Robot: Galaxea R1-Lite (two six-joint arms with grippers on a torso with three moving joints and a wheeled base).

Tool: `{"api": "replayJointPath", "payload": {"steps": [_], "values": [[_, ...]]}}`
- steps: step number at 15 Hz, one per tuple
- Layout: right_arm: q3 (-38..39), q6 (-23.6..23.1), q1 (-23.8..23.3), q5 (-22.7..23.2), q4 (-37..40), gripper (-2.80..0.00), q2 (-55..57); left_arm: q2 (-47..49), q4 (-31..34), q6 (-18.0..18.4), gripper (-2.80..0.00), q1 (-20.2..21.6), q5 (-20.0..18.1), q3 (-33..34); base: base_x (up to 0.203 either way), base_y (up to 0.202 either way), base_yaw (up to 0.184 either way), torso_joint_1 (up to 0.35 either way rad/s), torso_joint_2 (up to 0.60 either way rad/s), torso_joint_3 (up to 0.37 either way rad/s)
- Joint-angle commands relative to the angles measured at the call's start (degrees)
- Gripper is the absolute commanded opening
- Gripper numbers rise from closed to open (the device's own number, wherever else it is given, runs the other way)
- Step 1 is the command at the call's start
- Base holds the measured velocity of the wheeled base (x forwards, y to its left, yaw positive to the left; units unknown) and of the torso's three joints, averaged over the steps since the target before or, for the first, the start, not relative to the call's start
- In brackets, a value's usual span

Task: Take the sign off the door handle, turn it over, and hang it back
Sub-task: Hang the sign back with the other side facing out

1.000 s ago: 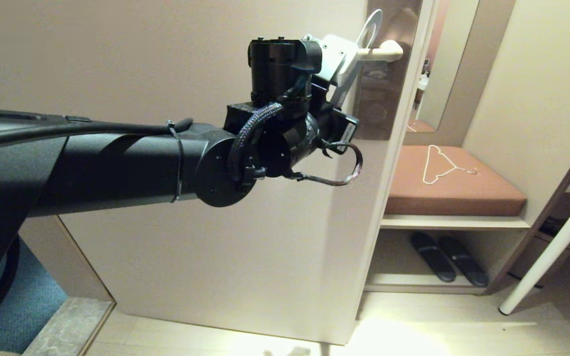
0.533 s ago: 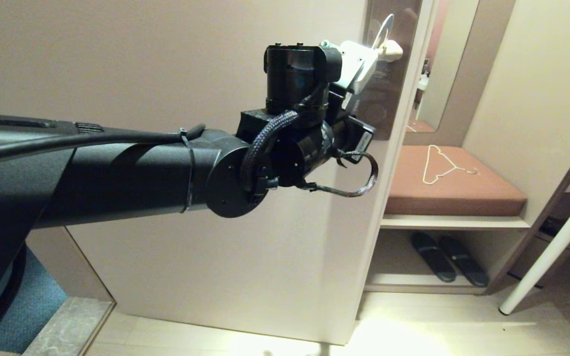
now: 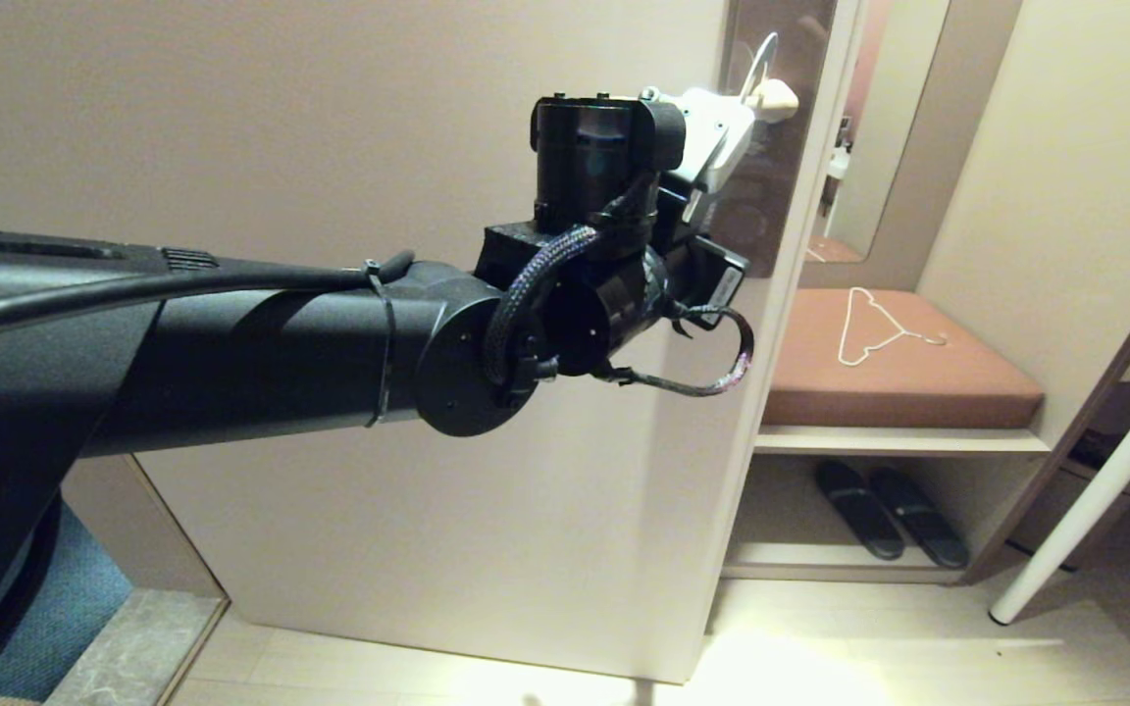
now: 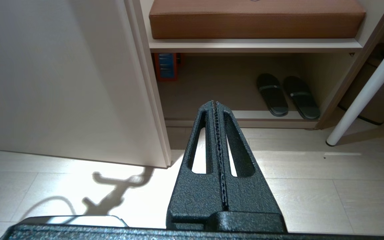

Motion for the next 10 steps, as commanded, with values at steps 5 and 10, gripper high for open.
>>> {"api": "replayJointPath", "payload": {"steps": [5, 10], "values": [[0.0, 0.0, 0.0, 0.0, 0.1, -2.80, 0.1, 0.1, -0.1, -0.1, 0.00, 0.0, -0.3, 0.1, 0.000, 0.000, 0.000, 0.000, 0.00, 0.000], [0.0, 0.0, 0.0, 0.0, 0.1, -2.80, 0.1, -0.5, -0.2, -2.5, 0.00, -1.5, -0.4, 0.5, 0.000, 0.000, 0.000, 0.000, 0.00, 0.000]]}}
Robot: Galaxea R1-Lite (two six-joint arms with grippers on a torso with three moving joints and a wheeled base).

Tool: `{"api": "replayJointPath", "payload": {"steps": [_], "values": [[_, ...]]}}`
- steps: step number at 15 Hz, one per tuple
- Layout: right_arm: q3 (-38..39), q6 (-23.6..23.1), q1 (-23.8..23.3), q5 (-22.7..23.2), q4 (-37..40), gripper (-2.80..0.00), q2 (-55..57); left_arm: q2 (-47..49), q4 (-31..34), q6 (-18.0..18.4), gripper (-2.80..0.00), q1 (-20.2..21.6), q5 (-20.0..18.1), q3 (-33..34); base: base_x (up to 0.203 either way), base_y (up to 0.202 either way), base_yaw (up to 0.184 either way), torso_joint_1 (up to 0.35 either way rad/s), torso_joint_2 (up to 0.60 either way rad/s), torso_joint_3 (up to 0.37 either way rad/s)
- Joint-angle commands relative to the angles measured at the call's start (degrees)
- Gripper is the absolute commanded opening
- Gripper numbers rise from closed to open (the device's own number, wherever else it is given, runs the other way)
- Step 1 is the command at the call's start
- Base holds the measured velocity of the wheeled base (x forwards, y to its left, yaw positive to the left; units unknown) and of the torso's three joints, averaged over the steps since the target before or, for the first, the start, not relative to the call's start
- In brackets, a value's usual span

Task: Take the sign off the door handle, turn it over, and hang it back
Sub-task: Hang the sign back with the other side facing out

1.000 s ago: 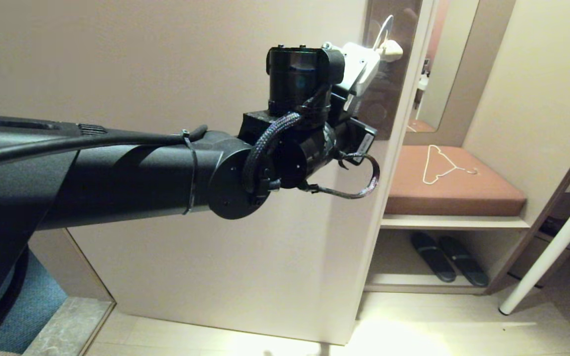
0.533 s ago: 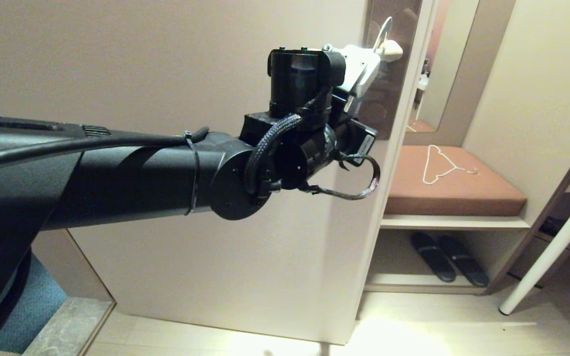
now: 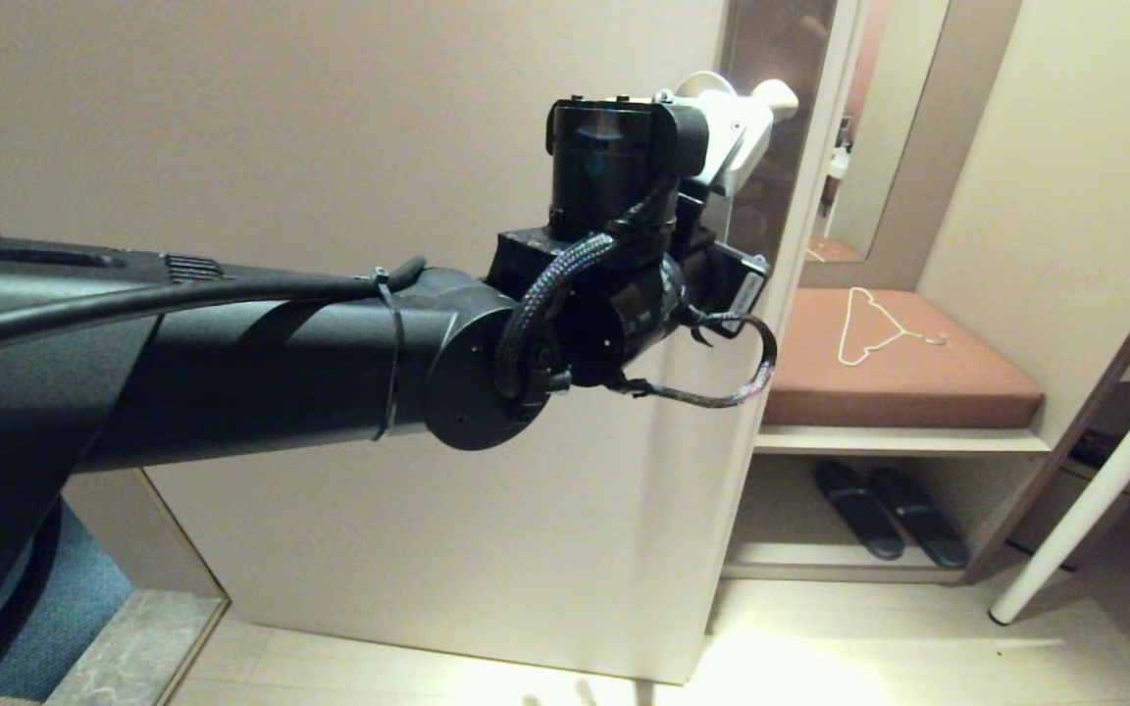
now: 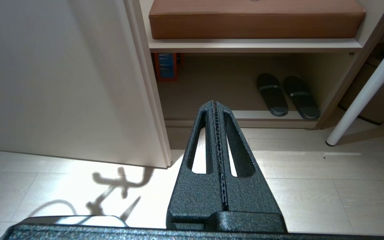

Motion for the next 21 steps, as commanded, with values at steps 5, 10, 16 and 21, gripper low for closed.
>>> {"api": "replayJointPath", "payload": {"steps": [5, 10, 16, 21], "values": [[0.1, 0.0, 0.0, 0.0, 0.1, -2.80, 0.0, -2.6, -0.2, -1.0, 0.00, 0.7, -0.3, 0.4, 0.000, 0.000, 0.000, 0.000, 0.00, 0.000], [0.0, 0.0, 0.0, 0.0, 0.1, -2.80, 0.0, -6.5, -0.2, -3.1, 0.00, 1.1, -0.3, 5.2, 0.000, 0.000, 0.000, 0.000, 0.00, 0.000], [0.0, 0.0, 0.0, 0.0, 0.1, -2.80, 0.0, -12.1, -0.4, -3.3, 0.00, 1.3, -0.4, 12.7, 0.000, 0.000, 0.000, 0.000, 0.00, 0.000], [0.0, 0.0, 0.0, 0.0, 0.1, -2.80, 0.0, -15.8, -0.4, -3.3, 0.00, 1.2, -1.3, 18.6, 0.000, 0.000, 0.000, 0.000, 0.00, 0.000]]}}
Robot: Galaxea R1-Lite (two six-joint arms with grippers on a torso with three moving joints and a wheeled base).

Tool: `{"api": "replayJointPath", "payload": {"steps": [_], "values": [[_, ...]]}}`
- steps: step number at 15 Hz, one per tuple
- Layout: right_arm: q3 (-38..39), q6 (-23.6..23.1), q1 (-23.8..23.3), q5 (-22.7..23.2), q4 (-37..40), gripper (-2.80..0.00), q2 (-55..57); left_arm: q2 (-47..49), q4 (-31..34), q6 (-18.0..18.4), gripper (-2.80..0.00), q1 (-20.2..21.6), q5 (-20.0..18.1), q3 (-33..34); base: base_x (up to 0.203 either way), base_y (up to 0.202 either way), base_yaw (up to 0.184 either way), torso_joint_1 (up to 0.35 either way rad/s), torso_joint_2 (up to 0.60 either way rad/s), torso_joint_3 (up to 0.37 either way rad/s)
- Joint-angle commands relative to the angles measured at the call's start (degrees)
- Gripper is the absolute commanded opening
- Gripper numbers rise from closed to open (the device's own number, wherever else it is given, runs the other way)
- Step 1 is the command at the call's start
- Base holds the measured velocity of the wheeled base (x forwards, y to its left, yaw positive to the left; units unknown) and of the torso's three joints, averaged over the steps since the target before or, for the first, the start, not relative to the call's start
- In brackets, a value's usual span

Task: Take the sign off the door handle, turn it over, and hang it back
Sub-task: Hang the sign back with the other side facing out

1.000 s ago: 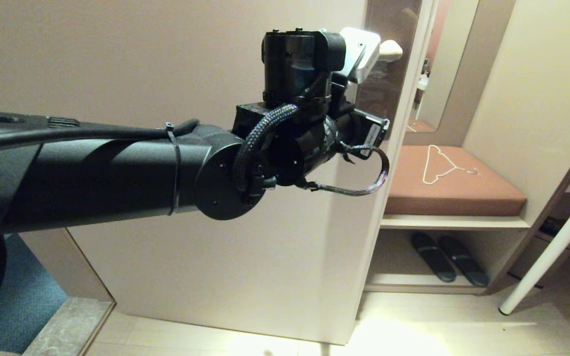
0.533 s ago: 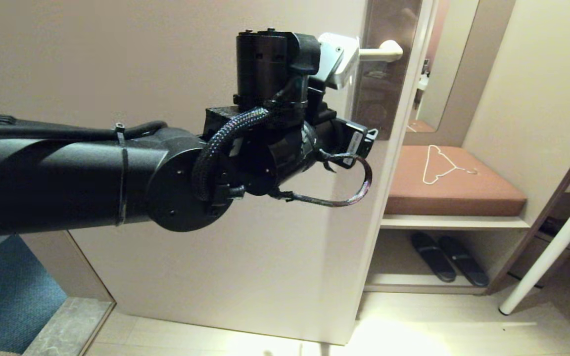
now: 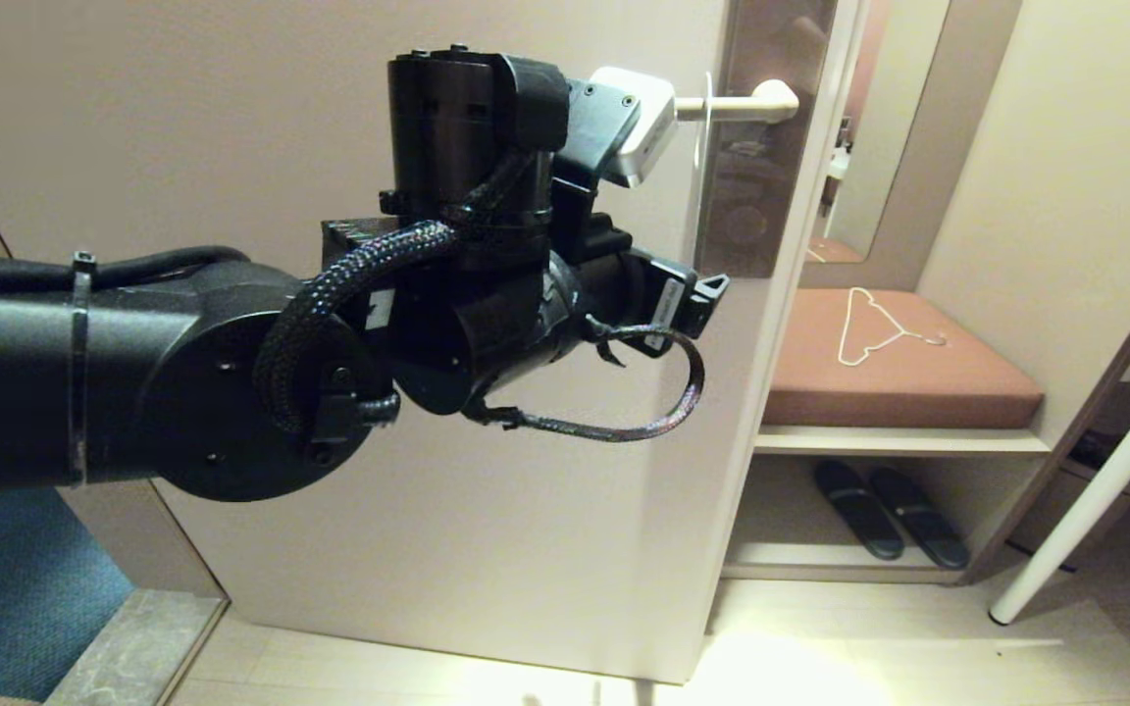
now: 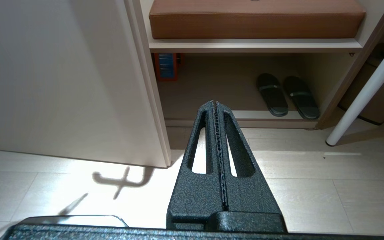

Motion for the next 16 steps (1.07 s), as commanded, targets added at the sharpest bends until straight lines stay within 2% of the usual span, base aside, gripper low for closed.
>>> {"api": "replayJointPath", "payload": {"steps": [1, 3, 4, 8, 10, 12, 16], "values": [[0.0, 0.0, 0.0, 0.0, 0.0, -2.80, 0.0, -2.0, -0.1, 0.1, 0.00, 0.0, 0.0, 1.7, 0.000, 0.000, 0.000, 0.000, 0.00, 0.000], [0.0, 0.0, 0.0, 0.0, 0.0, -2.80, 0.0, -2.8, -0.2, 0.0, 0.00, 0.3, -0.8, 2.8, 0.000, 0.000, 0.000, 0.000, 0.00, 0.000], [0.0, 0.0, 0.0, 0.0, 0.0, -2.80, 0.0, -2.8, -0.2, 0.1, -2.80, 0.7, -1.1, 3.0, 0.000, 0.000, 0.000, 0.000, 0.00, 0.000], [0.0, 0.0, 0.0, 0.0, 0.0, -2.80, 0.0, -2.1, -0.3, 0.1, -2.80, 1.2, -1.6, 2.5, 0.000, 0.000, 0.000, 0.000, 0.00, 0.000], [0.0, 0.0, 0.0, 0.0, 0.0, -2.80, 0.0, -0.8, -0.3, 0.2, -2.80, 2.0, -3.2, 1.5, 0.000, 0.000, 0.000, 0.000, 0.00, 0.000], [0.0, 0.0, 0.0, 0.0, 0.0, -2.80, 0.0, 1.0, -0.3, 0.2, -2.80, 2.1, -4.9, -1.1, 0.000, 0.000, 0.000, 0.000, 0.00, 0.000], [0.1, 0.0, 0.0, 0.0, 0.0, -2.80, 0.0, 7.3, -0.3, 0.5, -2.80, 2.9, -5.6, -9.9, 0.000, 0.000, 0.000, 0.000, 0.00, 0.000]]}}
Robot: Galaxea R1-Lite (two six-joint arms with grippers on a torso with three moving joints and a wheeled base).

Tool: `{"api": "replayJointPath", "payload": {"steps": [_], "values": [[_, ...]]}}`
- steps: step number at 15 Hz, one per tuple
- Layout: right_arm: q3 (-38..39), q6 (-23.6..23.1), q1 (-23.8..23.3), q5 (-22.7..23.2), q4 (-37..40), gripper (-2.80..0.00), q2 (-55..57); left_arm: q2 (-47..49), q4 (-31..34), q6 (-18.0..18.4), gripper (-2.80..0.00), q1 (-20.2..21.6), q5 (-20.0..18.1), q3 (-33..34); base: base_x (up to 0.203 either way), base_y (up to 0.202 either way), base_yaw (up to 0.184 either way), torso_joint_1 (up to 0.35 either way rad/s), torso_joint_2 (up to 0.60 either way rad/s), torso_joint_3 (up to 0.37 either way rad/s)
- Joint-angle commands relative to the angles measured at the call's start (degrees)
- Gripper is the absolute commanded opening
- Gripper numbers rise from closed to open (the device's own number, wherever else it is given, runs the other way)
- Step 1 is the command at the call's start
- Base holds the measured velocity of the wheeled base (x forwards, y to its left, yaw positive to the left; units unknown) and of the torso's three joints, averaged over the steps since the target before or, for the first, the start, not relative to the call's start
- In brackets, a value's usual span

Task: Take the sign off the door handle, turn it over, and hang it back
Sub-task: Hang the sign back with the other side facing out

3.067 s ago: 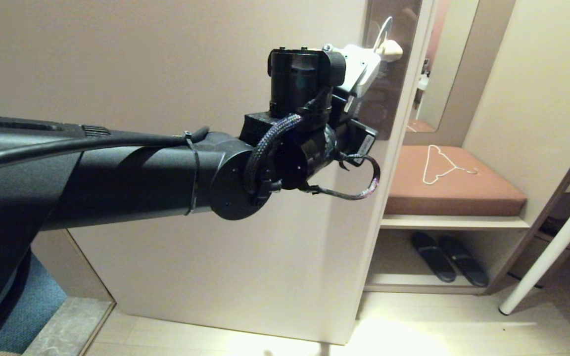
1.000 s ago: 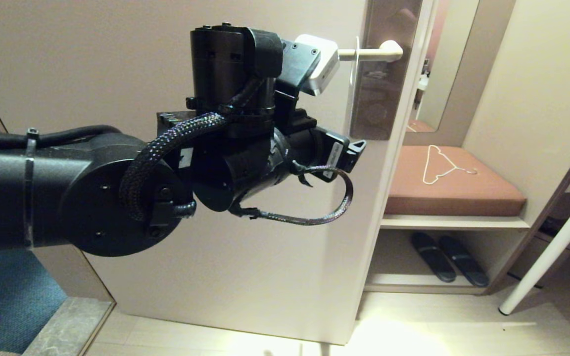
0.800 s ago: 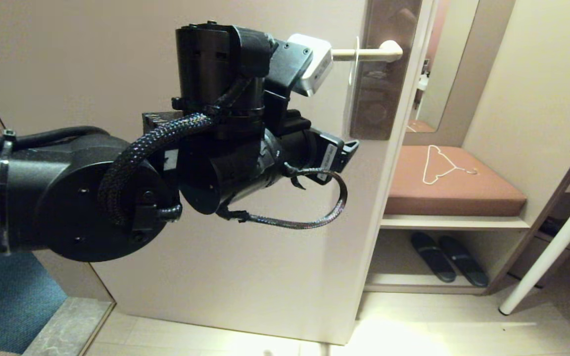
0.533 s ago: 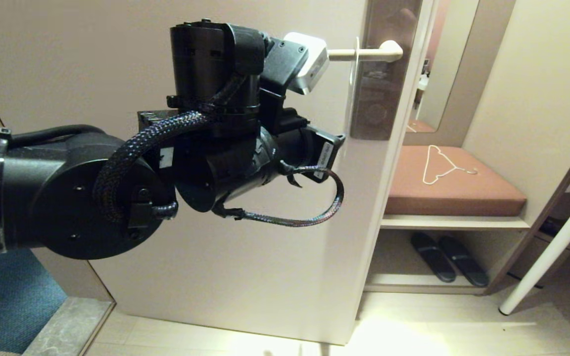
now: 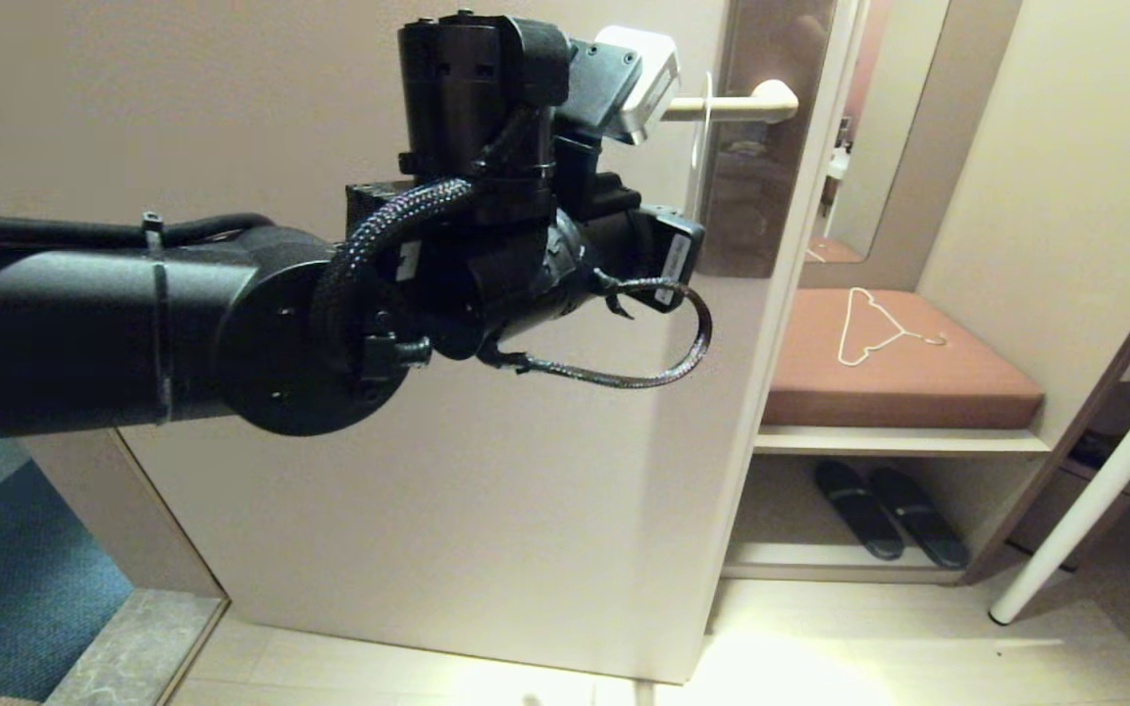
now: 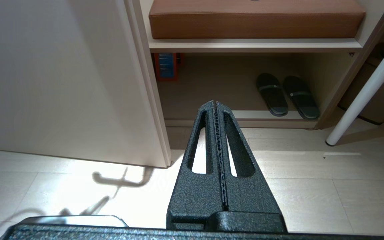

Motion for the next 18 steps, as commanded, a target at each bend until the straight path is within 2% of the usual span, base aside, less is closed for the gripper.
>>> {"api": "replayJointPath", "payload": {"steps": [1, 7, 10, 18], "values": [[-0.1, 0.0, 0.0, 0.0, 0.1, -2.80, 0.0, 3.8, -0.1, 0.1, -2.80, 0.7, -0.3, -3.1, 0.000, 0.000, 0.000, 0.000, 0.00, 0.000], [-0.1, 0.0, 0.0, 0.0, 0.1, -2.80, 0.0, 7.9, 0.0, 0.5, -2.80, 1.2, -4.4, -8.0, 0.000, 0.000, 0.000, 0.000, 0.00, 0.000], [0.0, 0.0, 0.0, 0.0, 0.1, -2.80, 0.0, 10.6, 0.0, 0.5, -2.80, 0.6, -4.8, -12.5, 0.000, 0.000, 0.000, 0.000, 0.00, 0.000], [0.0, 0.0, 0.0, 0.0, 0.1, -2.80, 0.0, 12.7, 0.0, 0.5, -2.80, -3.8, -4.8, -13.8, 0.000, 0.000, 0.000, 0.000, 0.00, 0.000]]}}
